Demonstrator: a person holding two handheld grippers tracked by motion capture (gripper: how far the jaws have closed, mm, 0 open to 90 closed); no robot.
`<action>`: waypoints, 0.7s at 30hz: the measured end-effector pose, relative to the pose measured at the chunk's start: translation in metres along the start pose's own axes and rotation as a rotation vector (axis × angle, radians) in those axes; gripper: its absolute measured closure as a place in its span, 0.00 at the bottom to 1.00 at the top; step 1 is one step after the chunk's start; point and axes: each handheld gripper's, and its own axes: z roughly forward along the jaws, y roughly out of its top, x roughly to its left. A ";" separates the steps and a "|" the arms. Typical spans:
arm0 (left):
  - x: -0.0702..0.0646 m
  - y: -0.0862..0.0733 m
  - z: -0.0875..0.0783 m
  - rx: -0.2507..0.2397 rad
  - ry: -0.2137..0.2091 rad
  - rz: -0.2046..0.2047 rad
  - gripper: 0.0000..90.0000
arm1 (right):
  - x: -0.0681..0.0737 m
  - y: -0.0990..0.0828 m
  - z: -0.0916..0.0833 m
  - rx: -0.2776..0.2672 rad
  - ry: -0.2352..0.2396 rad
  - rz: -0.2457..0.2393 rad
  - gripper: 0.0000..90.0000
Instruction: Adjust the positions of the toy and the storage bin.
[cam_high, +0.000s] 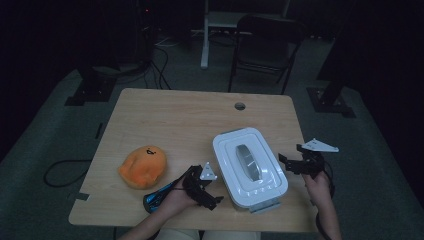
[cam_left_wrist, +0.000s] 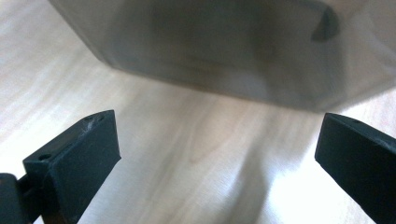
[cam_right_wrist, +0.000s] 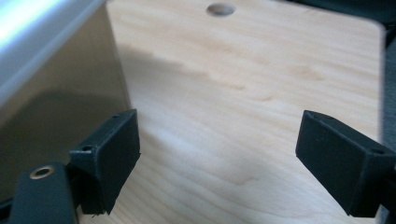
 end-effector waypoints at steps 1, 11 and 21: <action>-0.003 -0.003 0.002 -0.001 -0.016 0.002 0.01 | 0.003 0.013 -0.016 -0.048 -0.024 0.029 0.13; -0.010 -0.012 0.009 0.018 -0.033 0.038 0.01 | 0.045 0.051 -0.057 -0.132 0.018 0.011 0.13; -0.016 -0.017 0.012 0.028 -0.003 0.045 0.01 | 0.102 0.058 -0.073 -0.099 0.074 -0.014 0.16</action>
